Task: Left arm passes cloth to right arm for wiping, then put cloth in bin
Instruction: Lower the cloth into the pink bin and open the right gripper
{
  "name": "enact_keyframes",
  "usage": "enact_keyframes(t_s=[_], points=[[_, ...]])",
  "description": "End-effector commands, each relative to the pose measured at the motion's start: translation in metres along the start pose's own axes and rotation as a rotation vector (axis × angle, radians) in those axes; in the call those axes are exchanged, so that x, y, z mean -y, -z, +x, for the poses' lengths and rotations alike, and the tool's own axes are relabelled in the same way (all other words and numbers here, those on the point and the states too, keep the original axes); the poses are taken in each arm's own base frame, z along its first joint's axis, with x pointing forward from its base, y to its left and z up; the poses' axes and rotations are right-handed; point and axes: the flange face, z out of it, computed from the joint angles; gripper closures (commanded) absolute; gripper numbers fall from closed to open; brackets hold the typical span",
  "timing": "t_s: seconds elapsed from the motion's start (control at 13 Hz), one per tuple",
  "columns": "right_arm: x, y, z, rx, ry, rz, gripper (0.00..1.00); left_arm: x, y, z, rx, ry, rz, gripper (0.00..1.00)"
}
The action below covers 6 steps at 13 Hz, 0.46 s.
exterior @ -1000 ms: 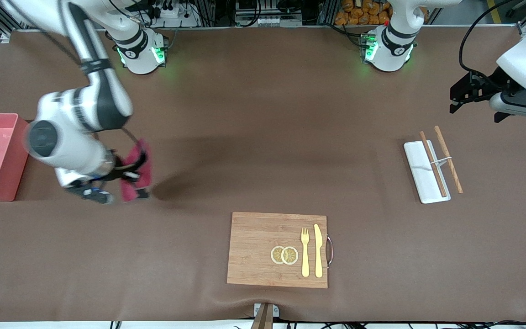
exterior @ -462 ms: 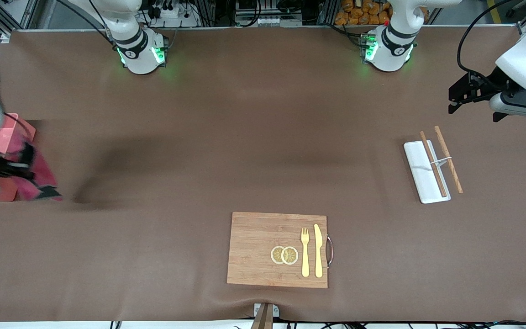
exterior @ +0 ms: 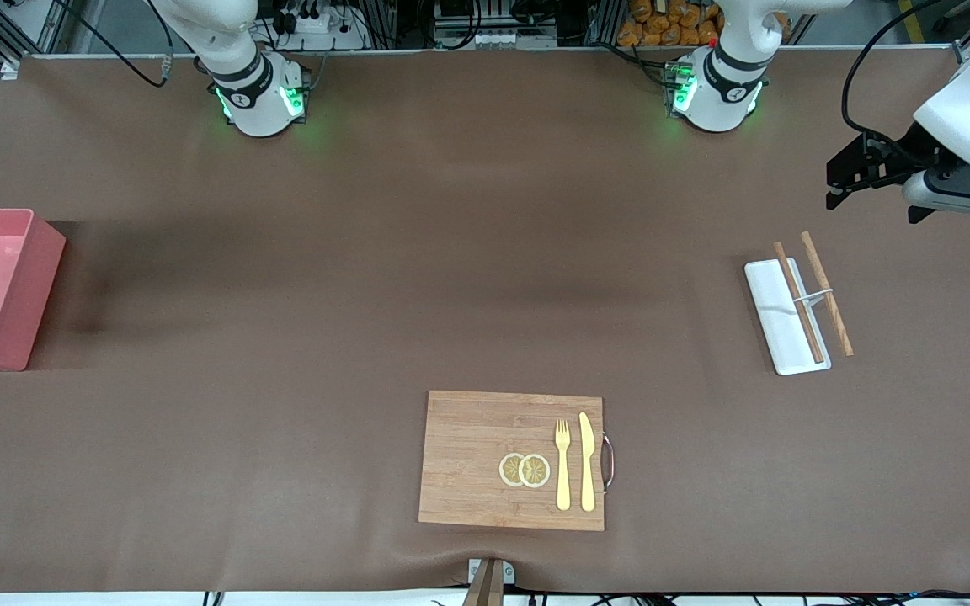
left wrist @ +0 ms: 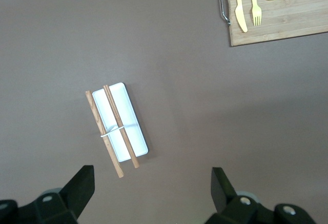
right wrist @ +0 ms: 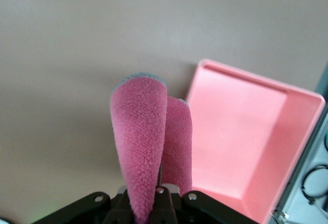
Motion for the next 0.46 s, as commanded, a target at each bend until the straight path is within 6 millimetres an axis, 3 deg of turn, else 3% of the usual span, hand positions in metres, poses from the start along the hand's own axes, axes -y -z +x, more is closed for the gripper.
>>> enact_keyframes(t_s=[0.0, 0.15, 0.31, 0.38], points=[[-0.058, -0.052, -0.029, 0.032, 0.048, -0.017, 1.0, -0.003, 0.0, -0.002, 0.003, 0.014, 0.005, 0.0], [-0.088, -0.095, -0.039, 0.017, 0.06, -0.029, 1.0, -0.002, 0.0, -0.002, 0.003, 0.015, 0.005, 0.0], [-0.104, -0.147, -0.041, 0.025, 0.046, -0.009, 1.0, -0.002, 0.0, -0.002, 0.005, 0.018, 0.005, 0.0], [-0.11, -0.167, -0.042, 0.027, 0.042, 0.001, 0.84, -0.002, 0.0, -0.002, 0.005, 0.024, 0.005, 0.0]])
